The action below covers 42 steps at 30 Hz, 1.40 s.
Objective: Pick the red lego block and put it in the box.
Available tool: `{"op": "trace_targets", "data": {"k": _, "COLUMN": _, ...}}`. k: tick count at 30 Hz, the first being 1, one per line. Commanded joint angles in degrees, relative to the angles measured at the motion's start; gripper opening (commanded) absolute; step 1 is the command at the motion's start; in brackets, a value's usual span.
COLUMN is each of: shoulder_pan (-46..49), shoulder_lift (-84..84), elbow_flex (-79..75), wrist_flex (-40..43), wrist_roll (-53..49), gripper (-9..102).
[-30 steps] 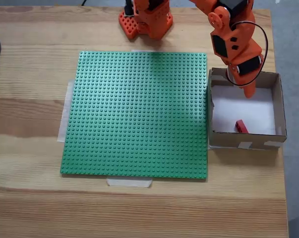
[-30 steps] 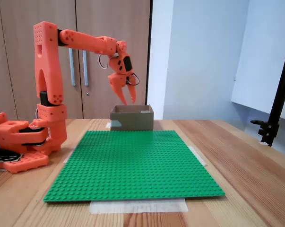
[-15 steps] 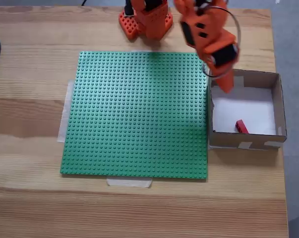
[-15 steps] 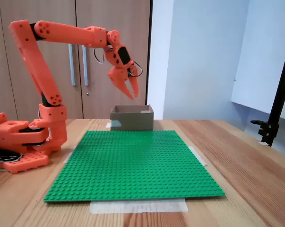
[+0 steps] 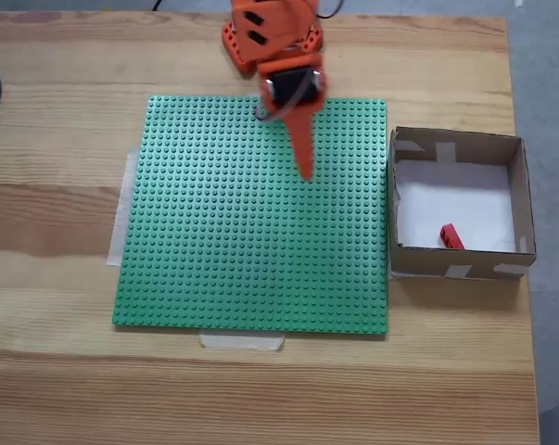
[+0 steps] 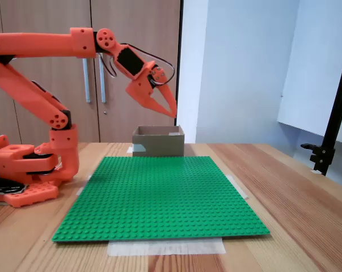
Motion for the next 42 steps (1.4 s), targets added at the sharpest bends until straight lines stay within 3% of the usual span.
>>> {"op": "trace_targets", "data": {"k": 1, "shoulder_pan": 3.0, "shoulder_lift": 4.7, "elbow_flex": 2.8, "wrist_flex": -1.9, "wrist_roll": -1.0, "gripper": -1}}
{"op": "trace_targets", "data": {"k": 7, "shoulder_pan": 9.2, "shoulder_lift": 11.6, "elbow_flex": 10.9, "wrist_flex": -2.5, "wrist_roll": 1.3, "gripper": -1}}
{"op": "trace_targets", "data": {"k": 16, "shoulder_pan": 15.5, "shoulder_lift": 23.7, "elbow_flex": 25.5, "wrist_flex": -1.3, "wrist_roll": -2.9, "gripper": -1}}
{"op": "trace_targets", "data": {"k": 42, "shoulder_pan": 16.8, "shoulder_lift": 41.0, "elbow_flex": 49.8, "wrist_flex": -3.3, "wrist_roll": -3.5, "gripper": -1}}
